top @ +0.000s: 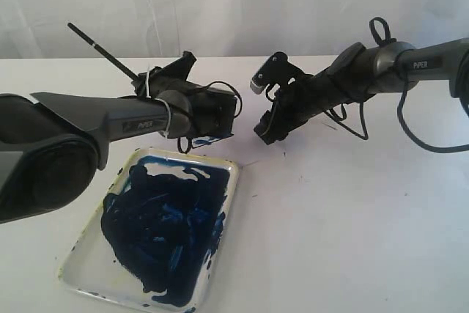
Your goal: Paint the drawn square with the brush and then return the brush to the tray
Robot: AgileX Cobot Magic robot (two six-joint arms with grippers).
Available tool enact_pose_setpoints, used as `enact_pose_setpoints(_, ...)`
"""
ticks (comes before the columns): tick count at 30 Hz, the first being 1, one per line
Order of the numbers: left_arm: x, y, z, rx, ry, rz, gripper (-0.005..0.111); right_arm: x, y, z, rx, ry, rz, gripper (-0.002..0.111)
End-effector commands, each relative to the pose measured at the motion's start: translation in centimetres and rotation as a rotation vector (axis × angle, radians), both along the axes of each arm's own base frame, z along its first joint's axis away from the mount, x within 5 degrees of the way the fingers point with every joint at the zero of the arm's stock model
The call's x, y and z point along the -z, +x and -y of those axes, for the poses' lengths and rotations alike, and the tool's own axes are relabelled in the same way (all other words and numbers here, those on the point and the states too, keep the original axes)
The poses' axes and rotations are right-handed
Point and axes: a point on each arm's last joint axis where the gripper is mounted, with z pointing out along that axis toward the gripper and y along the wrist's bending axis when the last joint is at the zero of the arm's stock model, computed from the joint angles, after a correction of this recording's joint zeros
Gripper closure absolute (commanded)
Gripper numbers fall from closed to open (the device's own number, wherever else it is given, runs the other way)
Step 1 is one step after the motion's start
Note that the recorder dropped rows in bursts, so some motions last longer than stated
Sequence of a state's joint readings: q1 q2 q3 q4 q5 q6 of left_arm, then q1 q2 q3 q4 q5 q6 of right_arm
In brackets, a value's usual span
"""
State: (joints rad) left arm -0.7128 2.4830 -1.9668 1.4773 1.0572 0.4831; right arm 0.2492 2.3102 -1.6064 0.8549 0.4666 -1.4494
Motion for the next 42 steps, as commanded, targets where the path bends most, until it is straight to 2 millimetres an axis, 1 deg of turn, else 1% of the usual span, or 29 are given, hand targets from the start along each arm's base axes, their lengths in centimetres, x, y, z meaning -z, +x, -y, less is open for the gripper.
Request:
enact_pose_setpoints(1,-0.1,0.8,-1.6,-0.045,0.015,0.013,0.107,1.3,-0.3,0.1,-0.028,-0.042,-0.015,0.048)
enact_pose_setpoints(3,-0.1,1.0,-1.9,-0.052,0.017,0.014,0.107,1.3,-0.3,0.1,-0.028,-0.042,-0.015,0.048)
enact_pose_setpoints(10,-0.2,0.7,-1.9,-0.075,0.023,0.022,0.107,1.3,-0.3,0.1,-0.029,-0.041,-0.016,0.048)
enact_pose_setpoints(17,-0.3,-0.7,0.4,-0.036,0.008,0.049,0.107,1.3,-0.3,0.1,-0.029,-0.041,-0.016,0.048)
enact_pose_setpoints(25,-0.3,-1.5,1.7,-0.003,0.011,0.048,0.107,1.3,-0.3,0.1,-0.029,-0.041,-0.016,0.048)
enact_pose_setpoints(36,-0.3,-1.9,1.8,-0.027,0.02,0.037,0.107,1.3,-0.3,0.1,-0.029,-0.041,-0.016,0.048)
enact_pose_setpoints(40,0.0,-2.2,1.6,-0.04,0.068,-0.041,0.107,1.3,-0.3,0.1,-0.029,-0.041,-0.016,0.048)
enact_pose_setpoints(42,0.0,-2.2,1.6,-0.04,0.066,-0.046,0.107,1.3,-0.3,0.1,-0.028,-0.042,-0.015,0.048)
